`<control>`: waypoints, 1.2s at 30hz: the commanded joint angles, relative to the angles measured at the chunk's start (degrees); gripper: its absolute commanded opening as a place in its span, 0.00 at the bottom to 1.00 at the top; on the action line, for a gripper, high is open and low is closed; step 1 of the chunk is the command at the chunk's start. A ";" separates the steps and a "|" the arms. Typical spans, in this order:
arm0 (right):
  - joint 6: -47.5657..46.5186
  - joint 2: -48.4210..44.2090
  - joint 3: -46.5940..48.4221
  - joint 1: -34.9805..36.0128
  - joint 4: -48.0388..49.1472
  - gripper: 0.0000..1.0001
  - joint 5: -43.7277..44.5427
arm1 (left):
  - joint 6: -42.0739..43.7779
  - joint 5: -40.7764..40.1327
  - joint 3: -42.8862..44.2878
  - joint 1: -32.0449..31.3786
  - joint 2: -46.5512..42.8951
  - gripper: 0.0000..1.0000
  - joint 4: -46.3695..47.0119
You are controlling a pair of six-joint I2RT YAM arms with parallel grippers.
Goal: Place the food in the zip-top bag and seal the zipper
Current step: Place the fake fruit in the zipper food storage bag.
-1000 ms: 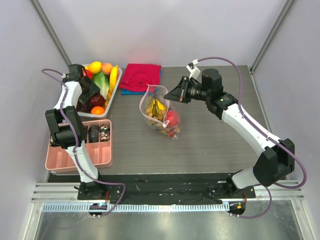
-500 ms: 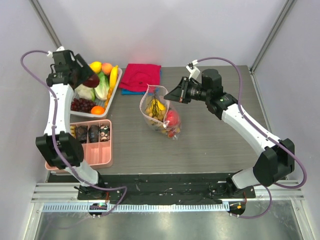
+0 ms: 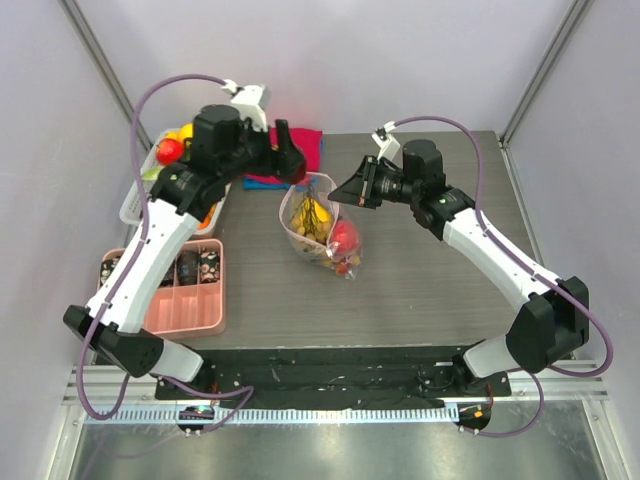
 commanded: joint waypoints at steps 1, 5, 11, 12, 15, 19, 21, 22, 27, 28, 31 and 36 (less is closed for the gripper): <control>0.09 -1.05 0.26 0.17 2.37 0.01 0.84 | 5.86 -5.35 -0.71 -8.17 0.73 0.46 -0.63; 0.61 -0.87 0.69 0.17 2.46 0.01 0.49 | 6.05 -10.72 -2.90 -11.09 1.52 0.46 -0.71; 1.23 -1.05 1.66 -0.27 2.72 0.01 -0.48 | 6.83 -17.12 -6.07 -14.78 2.22 0.47 -0.71; 1.66 -1.22 1.40 -0.27 2.89 0.01 -0.57 | 6.66 -18.45 -6.86 -14.88 2.75 0.47 -0.28; 2.37 -1.49 0.79 -0.27 3.86 0.01 -0.75 | 5.88 -21.79 -7.48 -14.96 4.41 0.50 2.53; 3.07 -1.40 1.14 -0.27 3.95 0.01 -0.83 | 2.36 -22.42 -4.85 -14.96 8.71 0.56 1.58; 3.69 -0.96 1.66 -0.44 4.04 0.01 -0.83 | 1.31 -21.29 -3.88 -14.96 10.30 0.59 0.26; 4.47 -0.79 1.75 -0.70 4.30 0.01 -0.92 | 0.34 -20.24 -3.44 -14.96 11.36 0.64 -0.27; 5.36 -0.61 1.84 -1.67 4.57 0.01 -1.18 | -1.86 -16.45 -3.96 -14.79 8.65 0.86 -0.03; 5.45 -0.52 1.67 -1.85 4.57 0.01 -1.27 | -2.12 -15.32 -4.75 -14.79 7.16 0.92 0.60; 5.54 -0.70 1.23 -2.03 4.65 0.01 -1.36 | -2.13 -14.43 -5.63 -14.44 2.85 1.00 0.61; 5.62 -0.87 1.05 -2.64 4.66 0.01 -1.10 | -1.69 -10.57 -0.56 -9.63 0.03 1.00 -4.92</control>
